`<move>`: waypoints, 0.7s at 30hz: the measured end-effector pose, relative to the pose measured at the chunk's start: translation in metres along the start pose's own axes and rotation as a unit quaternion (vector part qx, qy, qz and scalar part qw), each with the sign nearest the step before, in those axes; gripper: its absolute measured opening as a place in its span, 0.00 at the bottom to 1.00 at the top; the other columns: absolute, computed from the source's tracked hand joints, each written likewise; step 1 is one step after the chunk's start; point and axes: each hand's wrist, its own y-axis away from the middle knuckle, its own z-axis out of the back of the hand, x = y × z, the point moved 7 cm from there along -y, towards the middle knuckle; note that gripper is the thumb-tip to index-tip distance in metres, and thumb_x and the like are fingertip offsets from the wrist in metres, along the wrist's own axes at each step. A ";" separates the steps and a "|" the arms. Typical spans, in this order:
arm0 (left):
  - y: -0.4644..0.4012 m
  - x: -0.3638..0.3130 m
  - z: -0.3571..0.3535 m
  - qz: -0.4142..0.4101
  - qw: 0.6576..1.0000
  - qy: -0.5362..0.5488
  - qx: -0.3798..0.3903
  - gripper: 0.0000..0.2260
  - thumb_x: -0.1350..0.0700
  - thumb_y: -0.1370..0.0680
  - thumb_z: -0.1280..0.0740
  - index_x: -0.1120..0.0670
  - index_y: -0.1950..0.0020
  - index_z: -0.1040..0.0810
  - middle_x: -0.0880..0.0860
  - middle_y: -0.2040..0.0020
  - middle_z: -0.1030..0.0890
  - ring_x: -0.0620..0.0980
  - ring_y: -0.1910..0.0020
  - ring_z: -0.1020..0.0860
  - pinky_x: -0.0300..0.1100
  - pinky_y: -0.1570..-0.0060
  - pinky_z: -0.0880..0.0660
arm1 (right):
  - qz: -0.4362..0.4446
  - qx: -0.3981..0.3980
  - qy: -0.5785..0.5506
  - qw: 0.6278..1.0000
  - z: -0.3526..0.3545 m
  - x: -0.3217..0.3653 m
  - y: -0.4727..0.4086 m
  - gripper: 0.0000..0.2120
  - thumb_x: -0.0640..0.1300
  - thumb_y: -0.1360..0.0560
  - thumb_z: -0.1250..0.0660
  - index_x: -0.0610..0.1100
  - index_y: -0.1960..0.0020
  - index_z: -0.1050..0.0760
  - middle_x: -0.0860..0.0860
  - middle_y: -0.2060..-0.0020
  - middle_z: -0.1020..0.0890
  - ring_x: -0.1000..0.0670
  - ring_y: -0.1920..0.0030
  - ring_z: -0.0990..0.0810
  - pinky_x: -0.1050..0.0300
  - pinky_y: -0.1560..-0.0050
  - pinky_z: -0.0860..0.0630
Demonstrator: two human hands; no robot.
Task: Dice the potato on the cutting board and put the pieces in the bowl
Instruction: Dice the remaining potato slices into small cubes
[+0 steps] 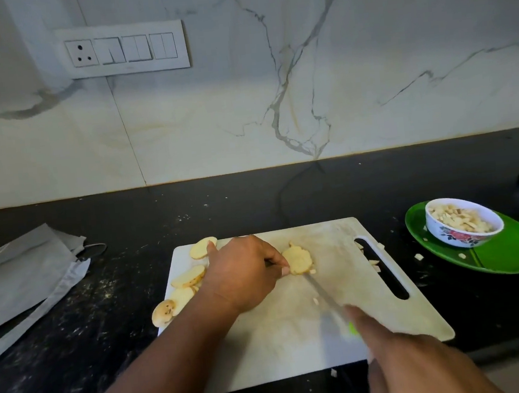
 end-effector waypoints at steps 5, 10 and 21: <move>0.007 -0.011 0.005 -0.023 1.000 -0.019 -0.006 0.09 0.49 0.17 0.33 0.40 0.48 0.13 0.35 0.52 0.15 0.40 0.46 0.21 0.65 0.20 0.61 | -0.030 -0.167 0.023 0.985 0.029 -0.027 -0.030 0.24 0.50 0.21 0.44 0.58 0.27 0.44 0.54 0.64 0.29 0.51 0.62 0.26 0.61 0.64 0.31; 0.009 -0.008 0.019 -0.018 0.997 0.059 -0.043 0.06 0.50 0.19 0.29 0.41 0.50 0.12 0.35 0.53 0.15 0.39 0.49 0.19 0.56 0.18 0.53 | -0.052 -0.197 0.080 0.976 0.024 -0.027 -0.065 0.20 0.48 0.23 0.42 0.53 0.32 0.35 0.53 0.47 0.24 0.49 0.48 0.24 0.57 0.59 0.30; 0.007 0.006 0.032 -0.019 0.970 0.213 -0.116 0.08 0.56 0.19 0.28 0.44 0.46 0.12 0.38 0.49 0.14 0.36 0.49 0.17 0.35 0.45 0.20 | 0.055 -0.194 -0.010 0.979 0.012 0.024 -0.133 0.19 0.59 0.26 0.38 0.51 0.40 0.24 0.51 0.46 0.24 0.48 0.45 0.24 0.56 0.52 0.26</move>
